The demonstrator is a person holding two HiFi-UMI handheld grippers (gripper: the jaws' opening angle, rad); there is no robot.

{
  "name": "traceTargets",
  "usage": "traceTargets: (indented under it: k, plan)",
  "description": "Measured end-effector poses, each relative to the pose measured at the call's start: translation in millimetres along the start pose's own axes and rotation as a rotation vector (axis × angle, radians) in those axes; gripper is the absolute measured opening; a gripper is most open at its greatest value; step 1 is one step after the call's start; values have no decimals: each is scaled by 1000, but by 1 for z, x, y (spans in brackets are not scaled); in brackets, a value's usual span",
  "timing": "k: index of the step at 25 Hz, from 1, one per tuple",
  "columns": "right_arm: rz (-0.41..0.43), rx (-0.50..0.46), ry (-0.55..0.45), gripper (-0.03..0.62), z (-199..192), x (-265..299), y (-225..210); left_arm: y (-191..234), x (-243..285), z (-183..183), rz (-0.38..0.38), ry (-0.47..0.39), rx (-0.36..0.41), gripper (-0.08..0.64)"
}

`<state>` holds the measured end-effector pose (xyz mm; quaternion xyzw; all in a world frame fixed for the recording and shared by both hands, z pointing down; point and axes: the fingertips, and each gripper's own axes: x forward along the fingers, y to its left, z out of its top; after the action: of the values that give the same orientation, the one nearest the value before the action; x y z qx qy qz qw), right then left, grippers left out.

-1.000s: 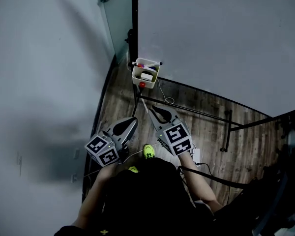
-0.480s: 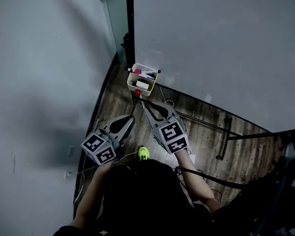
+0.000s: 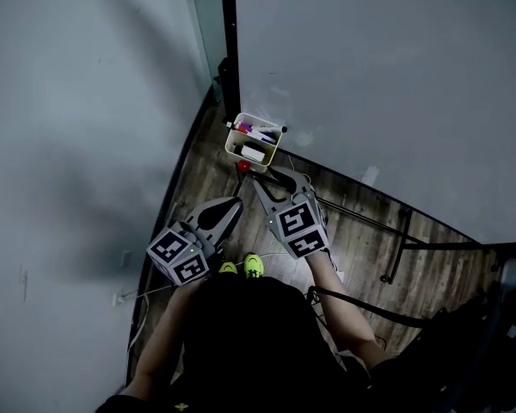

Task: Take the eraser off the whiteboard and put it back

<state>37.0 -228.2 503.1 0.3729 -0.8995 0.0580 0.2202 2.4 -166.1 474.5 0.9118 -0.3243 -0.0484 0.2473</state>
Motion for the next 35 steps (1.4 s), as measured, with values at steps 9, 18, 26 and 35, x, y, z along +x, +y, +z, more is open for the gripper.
traceTargets:
  k: [9,18,26,35]
  plan:
    - [3,-15,35,164,-9,18,-7,13,8,-3,7,-2,-20,21]
    - [-7,-55,77,203,-15,33,-16,21,12,-6,14,-3,-41,21]
    - [-13,-102,111,213,-19,48,-23,29,10,-10,29,-14,-65,21]
    - [-11,-119,135,213,-22,60,-29,36,8,-11,35,-24,-82,21]
